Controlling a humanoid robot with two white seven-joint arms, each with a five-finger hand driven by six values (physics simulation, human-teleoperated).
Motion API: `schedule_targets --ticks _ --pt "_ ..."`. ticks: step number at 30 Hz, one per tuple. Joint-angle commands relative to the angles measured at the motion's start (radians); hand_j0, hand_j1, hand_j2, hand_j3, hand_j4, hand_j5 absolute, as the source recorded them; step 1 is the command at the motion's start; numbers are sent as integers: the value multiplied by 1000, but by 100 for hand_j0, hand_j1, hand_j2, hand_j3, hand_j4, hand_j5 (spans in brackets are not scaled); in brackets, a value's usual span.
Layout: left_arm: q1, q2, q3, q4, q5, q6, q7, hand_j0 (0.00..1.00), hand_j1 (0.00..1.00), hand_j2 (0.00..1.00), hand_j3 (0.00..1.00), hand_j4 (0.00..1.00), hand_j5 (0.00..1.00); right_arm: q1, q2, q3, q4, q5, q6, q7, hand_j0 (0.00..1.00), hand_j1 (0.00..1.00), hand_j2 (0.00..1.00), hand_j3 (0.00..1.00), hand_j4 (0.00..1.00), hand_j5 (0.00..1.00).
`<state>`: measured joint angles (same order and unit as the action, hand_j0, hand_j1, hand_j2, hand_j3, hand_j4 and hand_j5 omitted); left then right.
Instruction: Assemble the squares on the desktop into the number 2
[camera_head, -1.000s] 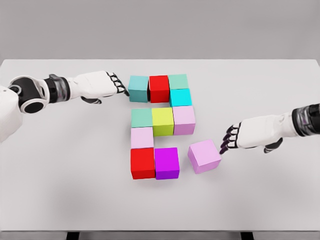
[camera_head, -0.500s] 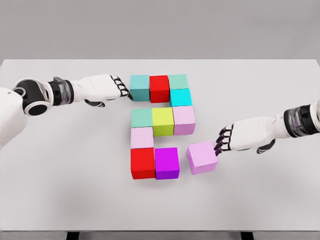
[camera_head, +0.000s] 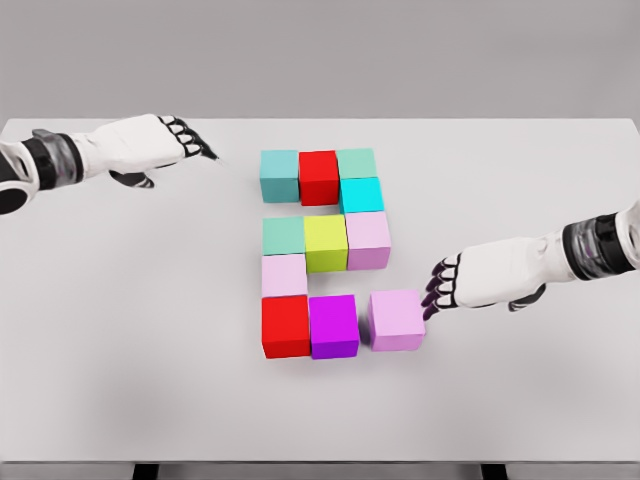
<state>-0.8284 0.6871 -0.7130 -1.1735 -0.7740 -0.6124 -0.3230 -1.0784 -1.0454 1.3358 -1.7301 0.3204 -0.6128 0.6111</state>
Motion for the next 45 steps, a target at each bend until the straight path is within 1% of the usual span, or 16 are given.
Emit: schedule_targets --ticks 1,5,7,9,10,11,13,15,18,21,23,25,31,34,39,45 --pt "3 41 38 9 28 2 2 100 100 100 100 100 100 0 -2 0 3 2 2 0 97 97 97 97 97 97" --pt "48 77 112 21 50 2 4 100 100 100 100 100 100 3 -2 0 3 2 2 0 97 97 97 97 97 97" --pt "58 91 135 25 50 2 2 100 100 100 100 100 100 3 2 3 1 2 2 0 97 97 97 97 97 97" --pt "78 109 156 54 50 2 2 100 100 100 100 100 100 3 2 3 -2 2 2 0 97 97 97 97 97 97" --pt "78 109 164 64 53 2 2 100 100 100 100 100 100 3 4 5 -3 2 2 0 97 97 97 97 97 97" --pt "80 111 175 69 70 2 2 100 100 100 100 100 100 3 5 5 -5 2 2 0 97 97 97 97 97 97" --pt "87 117 175 81 73 2 2 100 100 100 100 100 100 3 8 6 -5 3 2 0 97 97 97 97 97 97" --pt "87 117 175 112 73 2 2 100 100 100 100 100 100 3 11 6 -5 3 2 0 97 97 97 97 97 97" --pt "109 118 175 113 74 2 2 100 100 100 100 100 100 3 18 6 -5 5 2 0 97 97 97 97 97 97" --pt "110 117 168 115 76 2 2 100 100 100 100 100 100 3 30 6 -2 5 2 0 97 97 97 97 97 97" --pt "130 117 171 121 76 2 2 100 100 100 100 100 100 3 30 6 -3 5 2 0 97 97 97 97 97 97" --pt "130 115 170 133 76 2 2 100 100 100 100 100 100 3 31 5 -5 5 2 0 97 97 97 97 97 97" --pt "130 117 170 136 76 2 2 100 100 100 100 100 100 3 34 5 -5 5 2 0 97 97 97 97 97 97" --pt "130 117 170 152 78 2 2 100 100 100 100 100 100 3 25 2 0 6 2 0 97 97 97 97 97 97" --pt "130 117 170 152 78 2 2 100 100 100 100 100 100 3 18 0 20 8 2 0 97 97 97 97 97 97" --pt "129 115 170 158 78 2 2 100 100 100 100 100 100 3 24 0 15 9 2 0 97 97 97 97 97 97"
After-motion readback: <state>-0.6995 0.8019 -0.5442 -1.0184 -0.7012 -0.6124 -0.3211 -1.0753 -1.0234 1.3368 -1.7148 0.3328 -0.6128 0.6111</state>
